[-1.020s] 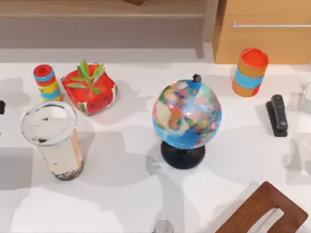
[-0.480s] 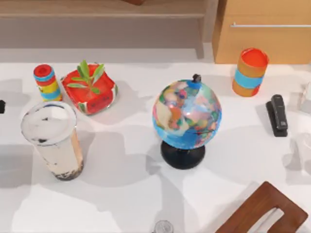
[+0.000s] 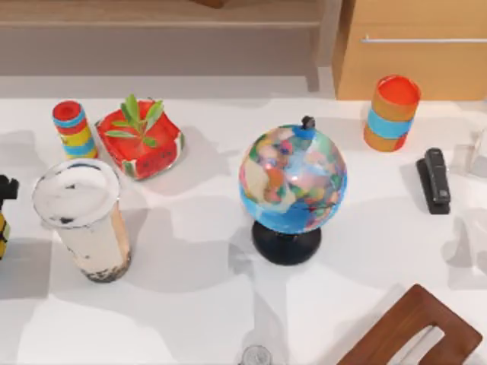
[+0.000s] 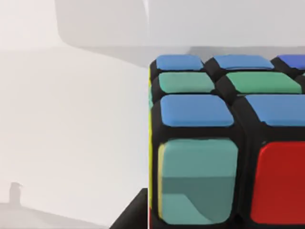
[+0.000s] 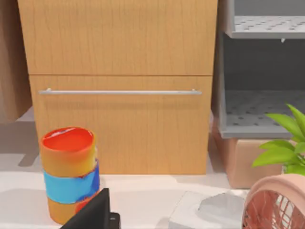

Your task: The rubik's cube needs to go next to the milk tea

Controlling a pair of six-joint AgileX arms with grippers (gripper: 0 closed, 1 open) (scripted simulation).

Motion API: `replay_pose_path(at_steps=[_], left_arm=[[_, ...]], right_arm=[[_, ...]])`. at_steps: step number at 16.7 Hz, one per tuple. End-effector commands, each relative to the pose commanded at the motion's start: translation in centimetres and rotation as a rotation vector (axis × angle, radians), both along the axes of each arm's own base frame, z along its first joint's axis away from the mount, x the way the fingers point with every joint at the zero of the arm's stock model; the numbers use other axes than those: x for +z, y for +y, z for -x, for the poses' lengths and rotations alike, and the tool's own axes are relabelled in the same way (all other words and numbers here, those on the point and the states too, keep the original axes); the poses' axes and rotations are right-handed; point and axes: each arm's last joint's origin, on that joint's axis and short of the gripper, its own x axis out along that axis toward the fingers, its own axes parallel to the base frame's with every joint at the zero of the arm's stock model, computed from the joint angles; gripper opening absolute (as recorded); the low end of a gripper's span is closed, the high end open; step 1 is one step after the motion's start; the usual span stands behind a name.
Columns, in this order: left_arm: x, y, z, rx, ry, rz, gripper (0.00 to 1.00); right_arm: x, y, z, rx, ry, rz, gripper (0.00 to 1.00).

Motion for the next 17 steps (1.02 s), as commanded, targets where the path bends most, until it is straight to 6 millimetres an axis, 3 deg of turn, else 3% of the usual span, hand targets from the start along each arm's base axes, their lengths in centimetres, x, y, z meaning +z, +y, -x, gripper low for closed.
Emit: replay_pose_path(at_steps=[2,15,17], left_arm=[[0.0,0.0,0.0,0.0,0.0,0.0,0.0],[0.0,0.0,0.0,0.0,0.0,0.0,0.98],[0.0,0.0,0.0,0.0,0.0,0.0,1.0]], right_arm=[[0.0,0.0,0.0,0.0,0.0,0.0,1.0],[0.0,0.0,0.0,0.0,0.0,0.0,1.0],[0.0,0.0,0.0,0.0,0.0,0.0,1.0]])
